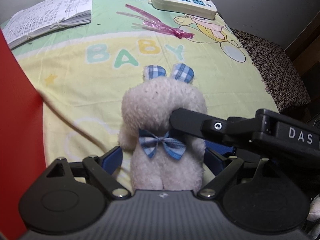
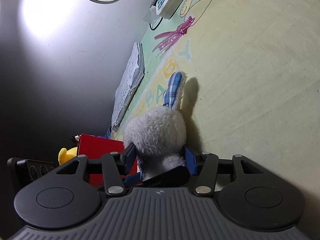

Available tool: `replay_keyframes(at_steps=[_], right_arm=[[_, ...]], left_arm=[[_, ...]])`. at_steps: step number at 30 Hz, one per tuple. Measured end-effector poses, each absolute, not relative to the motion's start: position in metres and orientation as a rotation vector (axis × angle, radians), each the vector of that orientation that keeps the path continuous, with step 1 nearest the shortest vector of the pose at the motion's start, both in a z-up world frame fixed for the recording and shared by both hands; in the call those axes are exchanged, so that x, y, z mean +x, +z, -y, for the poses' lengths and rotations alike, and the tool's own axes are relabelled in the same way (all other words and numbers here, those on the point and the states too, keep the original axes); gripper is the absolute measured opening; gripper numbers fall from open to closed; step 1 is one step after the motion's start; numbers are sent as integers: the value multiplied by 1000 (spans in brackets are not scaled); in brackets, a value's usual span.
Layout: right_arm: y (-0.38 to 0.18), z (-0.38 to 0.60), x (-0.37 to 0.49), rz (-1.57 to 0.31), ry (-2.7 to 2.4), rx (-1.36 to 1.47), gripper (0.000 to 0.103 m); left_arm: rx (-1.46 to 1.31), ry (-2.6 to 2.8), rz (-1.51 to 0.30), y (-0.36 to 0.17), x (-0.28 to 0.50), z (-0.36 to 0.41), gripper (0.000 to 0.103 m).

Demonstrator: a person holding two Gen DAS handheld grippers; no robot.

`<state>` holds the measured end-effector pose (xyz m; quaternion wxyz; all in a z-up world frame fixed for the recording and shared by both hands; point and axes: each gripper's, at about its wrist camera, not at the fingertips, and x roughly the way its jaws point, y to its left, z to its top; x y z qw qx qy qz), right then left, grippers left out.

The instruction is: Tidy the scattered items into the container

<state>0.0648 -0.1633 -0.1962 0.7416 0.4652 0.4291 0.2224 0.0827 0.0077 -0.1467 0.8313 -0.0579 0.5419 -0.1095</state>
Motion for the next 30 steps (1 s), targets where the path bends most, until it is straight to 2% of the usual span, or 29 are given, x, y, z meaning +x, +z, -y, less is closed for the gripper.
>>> replay_keyframes(at_steps=[9, 12, 14, 16, 30], right_arm=[[-191, 153, 65, -955, 470, 986, 55], [-187, 152, 62, -946, 465, 976, 50], [-182, 151, 58, -939, 464, 949, 47], [-179, 150, 54, -941, 462, 926, 46], [-173, 154, 25, -948, 433, 938, 44]], left_arm=[[-126, -225, -1147, -147, 80, -9, 88], [-149, -224, -1149, -145, 77, -11, 86], [-158, -234, -1154, -144, 74, -11, 79], [-150, -242, -1158, -142, 71, -9, 76], [-122, -269, -1171, -132, 49, -5, 71]])
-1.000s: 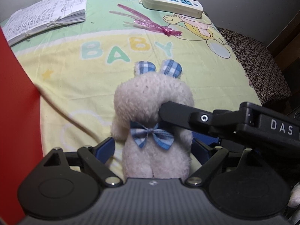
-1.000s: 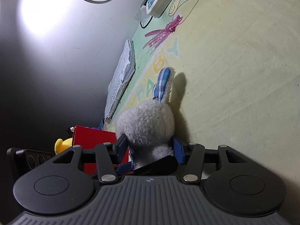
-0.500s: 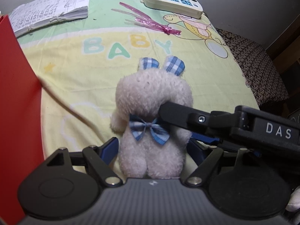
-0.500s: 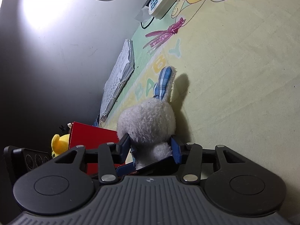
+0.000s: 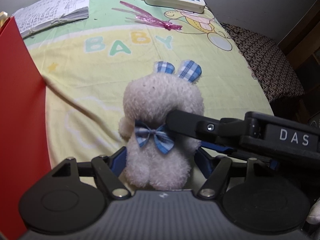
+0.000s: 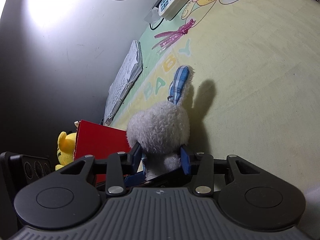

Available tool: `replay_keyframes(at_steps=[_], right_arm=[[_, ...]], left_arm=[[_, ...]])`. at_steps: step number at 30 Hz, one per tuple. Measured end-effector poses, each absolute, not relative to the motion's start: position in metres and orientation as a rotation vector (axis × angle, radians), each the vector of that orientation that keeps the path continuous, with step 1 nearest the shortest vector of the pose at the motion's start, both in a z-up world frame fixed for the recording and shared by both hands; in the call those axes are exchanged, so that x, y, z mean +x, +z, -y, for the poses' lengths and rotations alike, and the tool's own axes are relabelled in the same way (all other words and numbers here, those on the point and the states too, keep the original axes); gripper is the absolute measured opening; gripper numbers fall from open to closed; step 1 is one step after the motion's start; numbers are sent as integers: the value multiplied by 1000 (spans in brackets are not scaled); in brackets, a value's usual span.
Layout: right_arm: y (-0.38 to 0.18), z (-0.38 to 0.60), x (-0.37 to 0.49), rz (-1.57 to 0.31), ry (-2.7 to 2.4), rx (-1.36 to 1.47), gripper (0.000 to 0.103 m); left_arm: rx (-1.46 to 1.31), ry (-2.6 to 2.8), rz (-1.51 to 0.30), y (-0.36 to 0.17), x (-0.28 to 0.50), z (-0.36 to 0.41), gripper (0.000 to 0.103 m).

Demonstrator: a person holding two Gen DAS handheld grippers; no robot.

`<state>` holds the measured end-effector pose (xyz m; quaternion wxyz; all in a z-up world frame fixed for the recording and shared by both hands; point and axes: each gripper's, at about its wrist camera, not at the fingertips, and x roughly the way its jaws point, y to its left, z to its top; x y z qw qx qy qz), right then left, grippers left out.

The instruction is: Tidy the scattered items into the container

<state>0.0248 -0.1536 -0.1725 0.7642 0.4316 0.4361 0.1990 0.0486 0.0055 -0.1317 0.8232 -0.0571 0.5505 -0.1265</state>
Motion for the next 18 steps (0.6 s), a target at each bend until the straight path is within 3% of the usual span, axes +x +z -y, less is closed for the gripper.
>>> replay_keyframes(at_steps=[18], right_arm=[[-149, 121, -21, -976, 453, 879, 44]], left_arm=[[-49, -304, -1182, -116, -12, -23, 70]])
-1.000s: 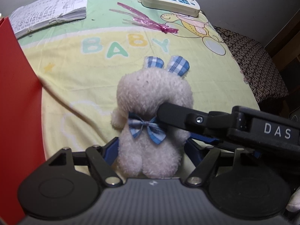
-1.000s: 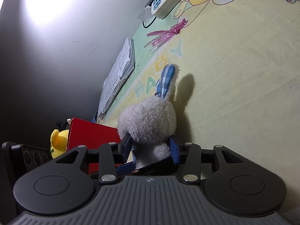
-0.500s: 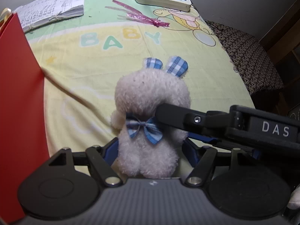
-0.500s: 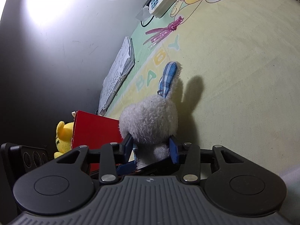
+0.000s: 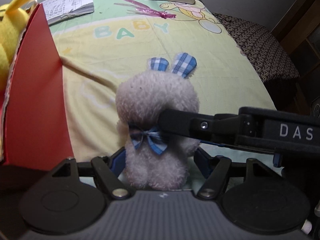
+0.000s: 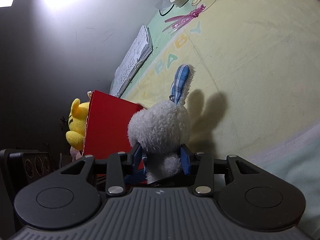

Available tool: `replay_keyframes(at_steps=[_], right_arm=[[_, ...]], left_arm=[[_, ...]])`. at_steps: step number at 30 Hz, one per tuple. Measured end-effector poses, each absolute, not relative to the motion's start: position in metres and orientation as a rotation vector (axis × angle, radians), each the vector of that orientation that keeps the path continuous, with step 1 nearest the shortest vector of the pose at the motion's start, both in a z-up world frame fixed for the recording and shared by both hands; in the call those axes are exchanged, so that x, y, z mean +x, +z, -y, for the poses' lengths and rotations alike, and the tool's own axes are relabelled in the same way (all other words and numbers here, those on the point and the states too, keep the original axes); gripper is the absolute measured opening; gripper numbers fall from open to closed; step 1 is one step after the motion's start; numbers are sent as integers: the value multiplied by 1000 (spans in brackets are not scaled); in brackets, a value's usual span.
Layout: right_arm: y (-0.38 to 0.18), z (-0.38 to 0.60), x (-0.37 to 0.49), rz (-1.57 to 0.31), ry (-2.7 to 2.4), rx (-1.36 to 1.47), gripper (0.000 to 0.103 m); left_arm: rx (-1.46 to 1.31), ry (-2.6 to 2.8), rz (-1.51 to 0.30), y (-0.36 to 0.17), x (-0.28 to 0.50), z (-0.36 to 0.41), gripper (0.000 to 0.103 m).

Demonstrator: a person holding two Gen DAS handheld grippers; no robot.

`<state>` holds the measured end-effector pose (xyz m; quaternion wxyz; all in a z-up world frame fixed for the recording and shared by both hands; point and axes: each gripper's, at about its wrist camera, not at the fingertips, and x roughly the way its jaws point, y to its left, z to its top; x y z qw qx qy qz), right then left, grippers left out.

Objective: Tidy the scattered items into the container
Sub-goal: 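Lift the white bunny with the left gripper toward the red box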

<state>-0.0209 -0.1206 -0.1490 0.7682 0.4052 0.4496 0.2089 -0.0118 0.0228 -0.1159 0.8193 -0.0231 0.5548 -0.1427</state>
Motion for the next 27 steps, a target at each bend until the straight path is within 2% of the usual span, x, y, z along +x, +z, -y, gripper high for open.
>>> replay_keyframes(at_steps=[8, 12, 15, 27], right_arm=[[-129, 89, -56, -929, 408, 849, 43], [-125, 76, -73, -911, 379, 859, 35], [-125, 66, -85, -900, 343, 866, 34], [-139, 33, -120, -904, 228, 791, 34]], left_arm=[[18, -387, -1172, -101, -33, -48, 70], [37, -443, -1169, -97, -47, -60, 70], [61, -479, -1171, -97, -57, -66, 70], [37, -558, -1241, -123, -70, -90, 68]])
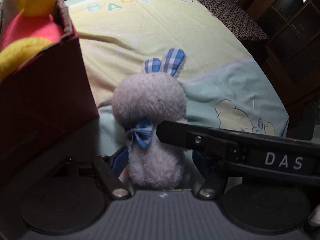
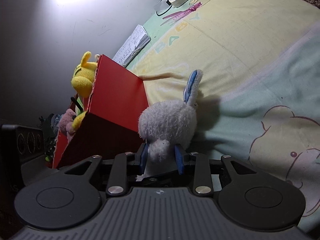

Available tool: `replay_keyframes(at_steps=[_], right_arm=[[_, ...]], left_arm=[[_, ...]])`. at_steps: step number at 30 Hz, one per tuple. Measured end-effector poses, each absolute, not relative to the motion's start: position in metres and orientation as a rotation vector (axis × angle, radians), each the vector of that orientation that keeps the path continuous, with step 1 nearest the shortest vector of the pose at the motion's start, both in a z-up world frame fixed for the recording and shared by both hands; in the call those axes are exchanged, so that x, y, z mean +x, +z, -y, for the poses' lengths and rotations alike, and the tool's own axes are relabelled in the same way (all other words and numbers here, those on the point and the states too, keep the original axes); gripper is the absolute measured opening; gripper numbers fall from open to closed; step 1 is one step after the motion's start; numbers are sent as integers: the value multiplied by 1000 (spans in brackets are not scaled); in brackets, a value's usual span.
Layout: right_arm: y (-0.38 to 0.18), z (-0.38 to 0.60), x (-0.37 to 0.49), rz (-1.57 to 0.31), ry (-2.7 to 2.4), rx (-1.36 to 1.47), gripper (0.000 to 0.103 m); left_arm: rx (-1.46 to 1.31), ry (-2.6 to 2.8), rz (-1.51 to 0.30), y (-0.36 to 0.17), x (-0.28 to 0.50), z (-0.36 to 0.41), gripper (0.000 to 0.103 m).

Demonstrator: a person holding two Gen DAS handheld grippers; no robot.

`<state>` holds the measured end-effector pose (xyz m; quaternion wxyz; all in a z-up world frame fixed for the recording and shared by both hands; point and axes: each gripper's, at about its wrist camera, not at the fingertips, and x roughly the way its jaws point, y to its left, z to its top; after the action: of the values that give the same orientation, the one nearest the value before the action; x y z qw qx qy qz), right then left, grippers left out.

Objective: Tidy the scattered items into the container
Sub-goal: 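Lift the white bunny with the left gripper toward the red box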

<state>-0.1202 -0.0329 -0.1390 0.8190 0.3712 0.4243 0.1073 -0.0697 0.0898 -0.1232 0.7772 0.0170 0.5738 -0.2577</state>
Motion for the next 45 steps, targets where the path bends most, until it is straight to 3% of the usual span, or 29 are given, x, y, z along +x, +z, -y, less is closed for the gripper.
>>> replay_keyframes(at_steps=[4, 11, 20, 45], right_arm=[[-140, 39, -124, -868, 176, 810, 37], [-155, 48, -112, -886, 166, 845, 59], [-154, 47, -104, -938, 263, 851, 48], [-97, 17, -142, -829, 394, 813, 48]], left_arm=[[52, -561, -1213, -125, -66, -88, 74], [88, -545, -1228, -135, -61, -77, 76], [108, -524, -1212, -129, -59, -68, 69], [133, -544, -1043, -59, -115, -105, 69]])
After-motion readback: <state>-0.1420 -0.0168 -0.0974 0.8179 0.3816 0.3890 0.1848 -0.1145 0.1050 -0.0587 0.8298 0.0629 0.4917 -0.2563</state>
